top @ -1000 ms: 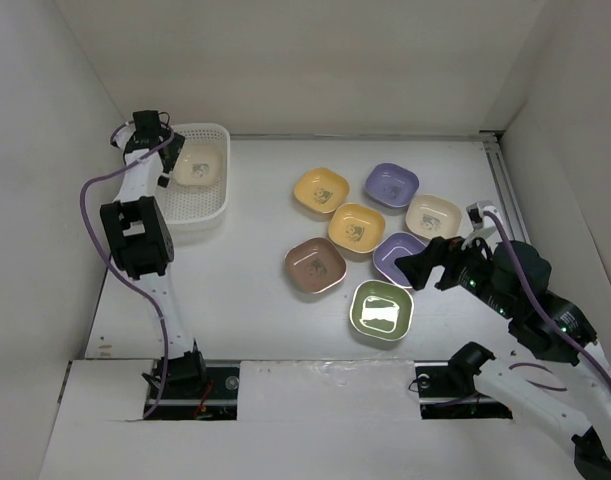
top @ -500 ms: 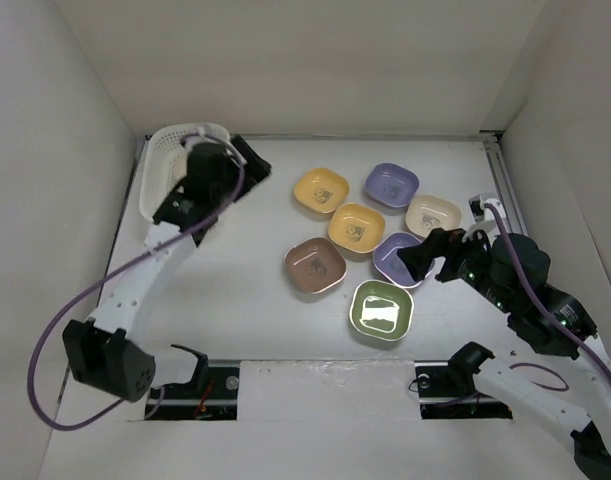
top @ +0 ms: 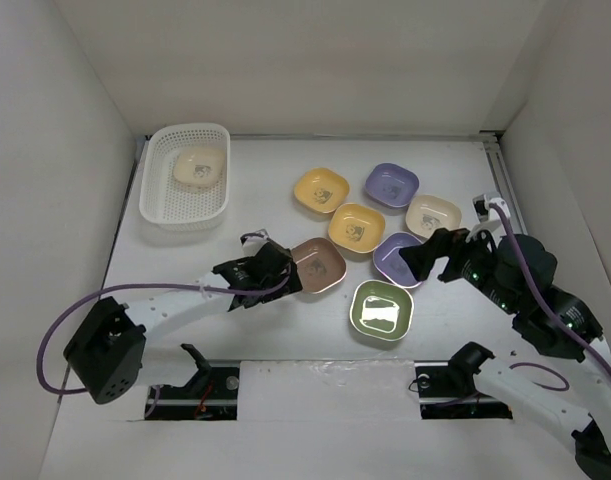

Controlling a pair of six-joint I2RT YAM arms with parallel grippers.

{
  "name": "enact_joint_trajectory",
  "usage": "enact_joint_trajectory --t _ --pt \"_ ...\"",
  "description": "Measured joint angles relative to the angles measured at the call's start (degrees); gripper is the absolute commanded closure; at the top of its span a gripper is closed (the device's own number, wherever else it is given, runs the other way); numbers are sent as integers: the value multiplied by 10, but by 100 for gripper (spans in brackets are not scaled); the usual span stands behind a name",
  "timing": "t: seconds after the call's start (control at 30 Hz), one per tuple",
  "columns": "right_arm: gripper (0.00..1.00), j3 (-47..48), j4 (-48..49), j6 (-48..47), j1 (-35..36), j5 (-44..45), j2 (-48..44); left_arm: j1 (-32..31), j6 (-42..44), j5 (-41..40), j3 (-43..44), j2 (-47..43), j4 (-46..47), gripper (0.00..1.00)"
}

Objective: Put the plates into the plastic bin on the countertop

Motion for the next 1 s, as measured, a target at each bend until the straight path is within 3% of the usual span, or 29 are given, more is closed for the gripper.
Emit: enact_joint_trajectory --t 0.37,0.47,0.5,0.6,0.63,0.73,0.77,0.83,1.0 --pt "0 0 0 0 0 -4 5 0 -54 -12 -8 70 102 1" --pt "0 -4 0 0 0 -4 3 3 -66 -20 -8 74 104 15" --pt "0 -5 0 0 0 -4 2 3 -70 -23 -5 82 102 27" --pt "0 -5 0 0 0 -4 -2 4 -80 -37 20 123 98 39" --pt "0 -5 0 0 0 -4 -2 6 -83 -38 27 133 102 54" --pt "0 -5 0 0 0 -4 -3 8 -99 -41 31 150 109 79" --pt "0 -5 0 0 0 -4 -3 9 -106 -40 31 150 107 91" --pt "0 -5 0 0 0 -4 -3 9 -121 -47 30 149 92 100" --pt "0 -5 0 0 0 -4 -3 11 -170 -94 31 73 -14 100"
